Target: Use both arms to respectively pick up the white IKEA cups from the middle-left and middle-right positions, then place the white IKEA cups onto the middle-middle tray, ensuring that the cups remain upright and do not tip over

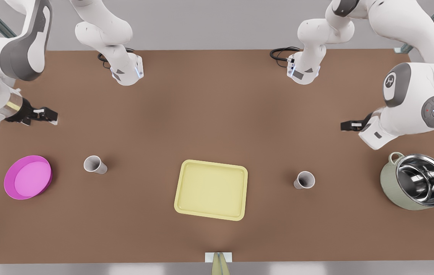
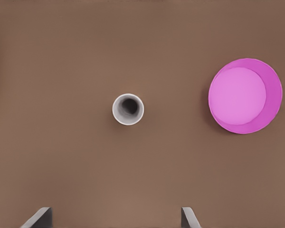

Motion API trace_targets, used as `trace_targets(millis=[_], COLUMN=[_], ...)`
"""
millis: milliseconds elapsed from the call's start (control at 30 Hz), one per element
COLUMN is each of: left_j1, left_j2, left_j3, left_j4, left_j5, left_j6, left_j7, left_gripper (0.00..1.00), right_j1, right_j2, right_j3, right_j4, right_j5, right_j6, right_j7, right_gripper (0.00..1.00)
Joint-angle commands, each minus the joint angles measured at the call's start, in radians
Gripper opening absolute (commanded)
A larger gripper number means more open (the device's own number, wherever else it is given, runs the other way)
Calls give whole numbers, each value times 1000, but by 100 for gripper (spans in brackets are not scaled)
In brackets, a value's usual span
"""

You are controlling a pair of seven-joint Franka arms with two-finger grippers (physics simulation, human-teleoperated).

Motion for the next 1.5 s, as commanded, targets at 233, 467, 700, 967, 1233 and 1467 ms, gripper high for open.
trace_targets(millis=[233,467,700,967,1233,1467], left_j1=[-37,-17,-17,-9,-5,-245], left_j2=[386,415,444,478,474,471], left_j3=[-40,-40,-40,-40,-66,-102], left_j4=[119,0,-107,-148,-144,105], left_j5=[-4,-9,-14,-15,-109,-106], left_j6=[416,608,657,706,691,571], left_j7=[-95,-93,-95,-95,-99,-661], left_gripper=[100,100,100,64,21,21], right_j1=[22,-49,-63,-77,-43,-4], right_j2=[199,463,453,468,485,483], right_j3=[-7,-6,-4,2,3,42], right_j4=[9,-13,-221,-333,-333,-198], right_j5=[5,51,55,101,104,139], right_j6=[144,412,688,741,718,655], right_j7=[-159,-162,-162,-177,-199,-211], right_gripper=[100,100,100,100,28,21])
